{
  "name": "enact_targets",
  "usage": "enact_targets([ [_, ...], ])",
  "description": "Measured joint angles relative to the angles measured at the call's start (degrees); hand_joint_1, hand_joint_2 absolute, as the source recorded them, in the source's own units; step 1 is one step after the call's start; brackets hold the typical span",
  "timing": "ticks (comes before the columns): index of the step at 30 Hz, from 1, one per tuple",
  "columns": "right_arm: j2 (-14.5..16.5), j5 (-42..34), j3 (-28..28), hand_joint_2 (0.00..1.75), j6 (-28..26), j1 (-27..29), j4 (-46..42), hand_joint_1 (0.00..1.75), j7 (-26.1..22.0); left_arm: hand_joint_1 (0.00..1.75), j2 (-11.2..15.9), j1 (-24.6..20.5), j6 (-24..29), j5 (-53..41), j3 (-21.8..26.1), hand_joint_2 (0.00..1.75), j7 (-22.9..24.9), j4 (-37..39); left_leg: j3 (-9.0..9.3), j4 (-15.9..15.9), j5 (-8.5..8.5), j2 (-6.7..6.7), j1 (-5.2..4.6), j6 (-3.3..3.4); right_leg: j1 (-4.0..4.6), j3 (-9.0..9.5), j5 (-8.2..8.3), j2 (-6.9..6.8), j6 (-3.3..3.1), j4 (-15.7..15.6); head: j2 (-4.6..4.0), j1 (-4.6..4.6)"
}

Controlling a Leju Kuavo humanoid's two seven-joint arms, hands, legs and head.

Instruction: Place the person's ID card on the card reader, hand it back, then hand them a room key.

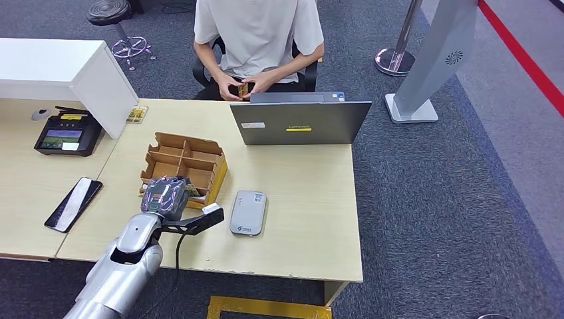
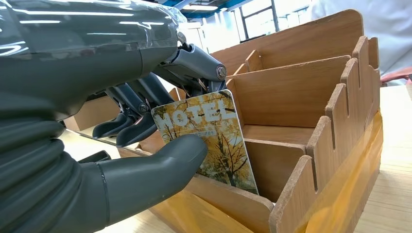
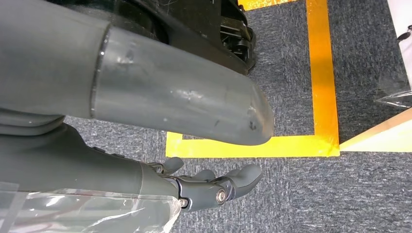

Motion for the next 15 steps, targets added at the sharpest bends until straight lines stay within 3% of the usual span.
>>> enact_targets([
  [15, 0.0, 0.1, 0.0, 0.00, 0.0, 0.0, 0.0, 0.00, 0.0, 1.75, 0.0, 0.2, 0.8, -0.8, 0.0, 1.75, 1.4, 0.0, 0.00, 0.0, 0.00, 0.00, 0.00, 0.00, 0.00, 0.00, 0.00, 0.00, 0.00, 0.0, 0.00, 0.02],
])
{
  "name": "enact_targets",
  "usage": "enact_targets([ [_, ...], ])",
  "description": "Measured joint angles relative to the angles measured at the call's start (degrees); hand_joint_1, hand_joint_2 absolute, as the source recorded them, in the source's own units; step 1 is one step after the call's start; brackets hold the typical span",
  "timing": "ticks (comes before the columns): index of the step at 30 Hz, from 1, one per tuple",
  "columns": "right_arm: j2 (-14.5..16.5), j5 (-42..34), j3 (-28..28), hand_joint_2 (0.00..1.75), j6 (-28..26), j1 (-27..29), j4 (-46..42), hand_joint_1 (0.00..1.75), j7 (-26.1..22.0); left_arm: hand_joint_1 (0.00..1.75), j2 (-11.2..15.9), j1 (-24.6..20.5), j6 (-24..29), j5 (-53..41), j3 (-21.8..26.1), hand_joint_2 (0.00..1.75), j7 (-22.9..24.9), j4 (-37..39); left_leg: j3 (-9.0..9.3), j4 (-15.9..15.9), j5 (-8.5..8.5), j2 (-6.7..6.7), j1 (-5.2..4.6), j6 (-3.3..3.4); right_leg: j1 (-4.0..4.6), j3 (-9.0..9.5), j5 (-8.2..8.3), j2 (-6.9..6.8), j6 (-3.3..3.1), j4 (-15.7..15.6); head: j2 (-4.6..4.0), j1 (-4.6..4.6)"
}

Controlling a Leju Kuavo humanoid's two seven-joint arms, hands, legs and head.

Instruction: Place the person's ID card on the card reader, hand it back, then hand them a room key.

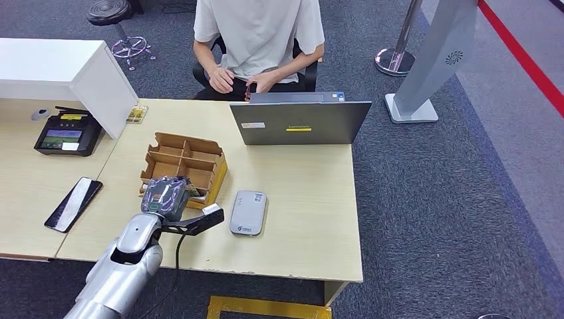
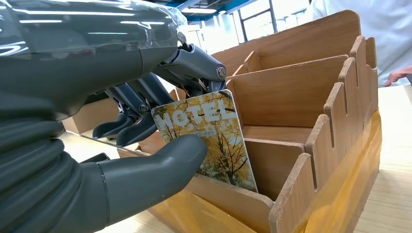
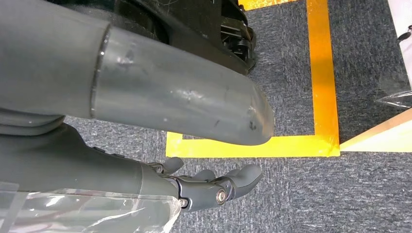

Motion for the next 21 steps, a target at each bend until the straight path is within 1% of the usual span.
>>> enact_targets([
  [3, 0.0, 0.0, 0.0, 0.00, 0.0, 0.0, 0.0, 0.00, 0.0, 1.75, 0.0, 0.1, 0.5, -0.1, 0.0, 1.75, 0.0, 0.0, 0.00, 0.0, 0.00, 0.00, 0.00, 0.00, 0.00, 0.00, 0.00, 0.00, 0.00, 0.0, 0.00, -0.01],
  [8, 0.0, 0.2, -0.5, 0.00, -0.1, 0.1, 0.0, 0.00, 0.0, 1.75, -0.1, 1.6, 4.0, -1.5, 0.0, 1.75, 0.1, -0.9, 0.00, 0.0, 0.00, 0.00, 0.00, 0.00, 0.00, -0.01, 0.00, 0.00, 0.00, 0.0, 0.00, -0.01],
  [21, 0.0, 0.2, -0.9, 0.00, -0.1, 0.1, 0.0, 0.00, 0.0, 1.75, -0.1, 1.8, 4.0, -1.5, 0.0, 1.75, 0.1, -1.2, 0.00, 0.0, 0.00, 0.00, 0.00, 0.00, 0.00, -0.01, 0.00, 0.00, 0.00, 0.0, 0.00, -0.02],
])
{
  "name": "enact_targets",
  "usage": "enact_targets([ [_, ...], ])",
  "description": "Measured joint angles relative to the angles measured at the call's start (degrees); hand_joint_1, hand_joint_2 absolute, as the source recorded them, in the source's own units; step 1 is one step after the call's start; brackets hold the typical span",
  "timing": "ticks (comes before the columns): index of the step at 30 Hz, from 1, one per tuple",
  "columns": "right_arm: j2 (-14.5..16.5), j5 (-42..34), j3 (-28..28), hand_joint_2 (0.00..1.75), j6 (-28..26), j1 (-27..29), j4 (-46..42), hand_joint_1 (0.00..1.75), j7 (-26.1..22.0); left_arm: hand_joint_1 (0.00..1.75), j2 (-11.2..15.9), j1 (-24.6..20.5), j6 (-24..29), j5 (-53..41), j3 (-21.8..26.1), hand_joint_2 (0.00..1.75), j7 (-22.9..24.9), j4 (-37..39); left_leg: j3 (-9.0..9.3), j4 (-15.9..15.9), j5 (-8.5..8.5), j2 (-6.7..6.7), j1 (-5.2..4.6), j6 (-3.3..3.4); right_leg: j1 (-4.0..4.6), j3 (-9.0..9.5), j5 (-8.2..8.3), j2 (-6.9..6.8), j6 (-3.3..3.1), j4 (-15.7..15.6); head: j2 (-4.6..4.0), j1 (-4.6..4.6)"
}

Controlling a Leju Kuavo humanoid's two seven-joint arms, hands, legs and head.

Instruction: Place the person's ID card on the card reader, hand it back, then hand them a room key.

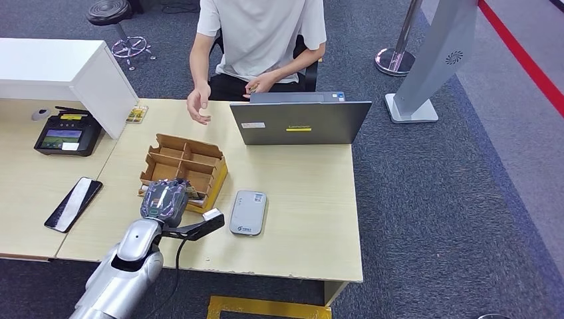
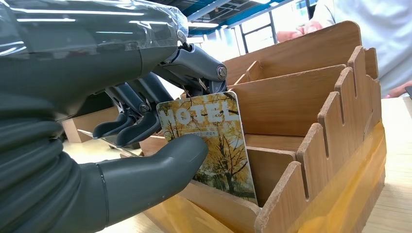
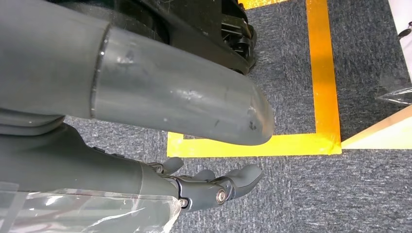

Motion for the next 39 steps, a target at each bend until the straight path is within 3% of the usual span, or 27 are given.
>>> enact_targets([
  [39, 0.0, 0.0, 0.0, 0.00, 0.0, 0.0, 0.0, 0.00, 0.0, 1.75, 0.0, 0.0, 0.0, 0.0, 0.0, 1.75, 0.0, 0.0, 0.00, 0.0, 0.00, 0.00, 0.00, 0.00, 0.00, 0.00, 0.00, 0.00, 0.00, 0.0, 0.00, 0.02],
])
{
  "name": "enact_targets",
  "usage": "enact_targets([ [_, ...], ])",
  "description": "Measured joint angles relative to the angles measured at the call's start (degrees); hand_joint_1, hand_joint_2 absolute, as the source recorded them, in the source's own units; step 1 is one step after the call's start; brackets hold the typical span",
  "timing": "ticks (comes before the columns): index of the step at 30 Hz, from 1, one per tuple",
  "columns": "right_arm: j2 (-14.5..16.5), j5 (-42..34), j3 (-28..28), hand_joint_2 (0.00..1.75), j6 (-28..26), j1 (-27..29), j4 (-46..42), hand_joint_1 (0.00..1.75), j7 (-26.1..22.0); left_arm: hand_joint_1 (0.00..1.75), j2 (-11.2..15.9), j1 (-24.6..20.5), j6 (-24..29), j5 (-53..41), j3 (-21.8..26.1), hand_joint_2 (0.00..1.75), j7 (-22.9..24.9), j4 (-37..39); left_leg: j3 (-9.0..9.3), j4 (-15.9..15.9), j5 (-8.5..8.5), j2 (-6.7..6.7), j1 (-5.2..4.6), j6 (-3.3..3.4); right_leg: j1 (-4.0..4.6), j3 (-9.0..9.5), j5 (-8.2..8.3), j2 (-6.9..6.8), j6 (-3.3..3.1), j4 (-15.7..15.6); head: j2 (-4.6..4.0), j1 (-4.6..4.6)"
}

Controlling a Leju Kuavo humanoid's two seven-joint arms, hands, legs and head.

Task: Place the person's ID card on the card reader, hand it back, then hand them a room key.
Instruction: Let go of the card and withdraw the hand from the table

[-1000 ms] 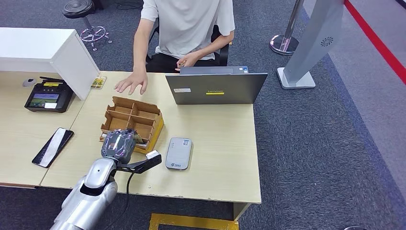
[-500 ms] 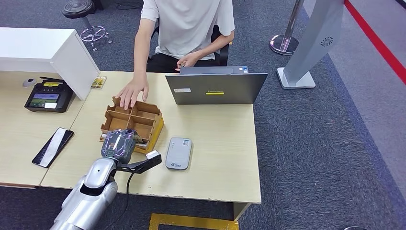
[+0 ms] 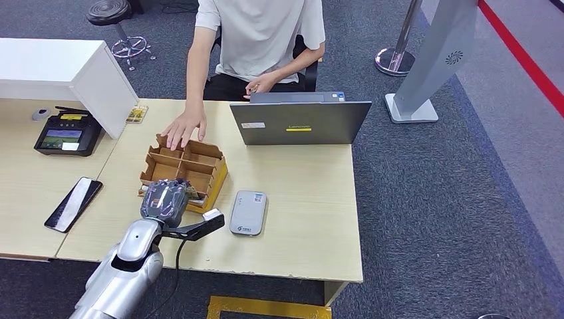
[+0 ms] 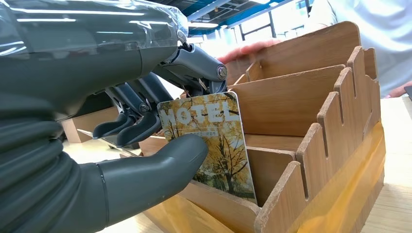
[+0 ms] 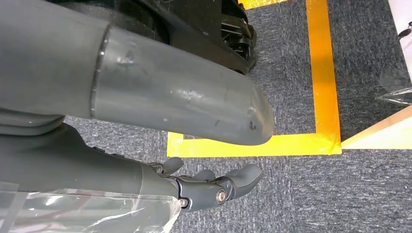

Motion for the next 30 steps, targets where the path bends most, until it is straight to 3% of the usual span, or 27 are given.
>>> enact_targets([
  [30, 0.0, 0.0, 0.0, 0.00, 0.0, 0.0, 0.0, 0.00, 0.0, 1.75, 0.0, 0.0, 0.0, 0.0, 0.0, 1.75, 0.0, 0.0, 0.00, 0.0, 0.00, 0.00, 0.00, 0.00, 0.00, 0.00, 0.00, 0.00, 0.00, 0.0, 0.00, 0.00],
])
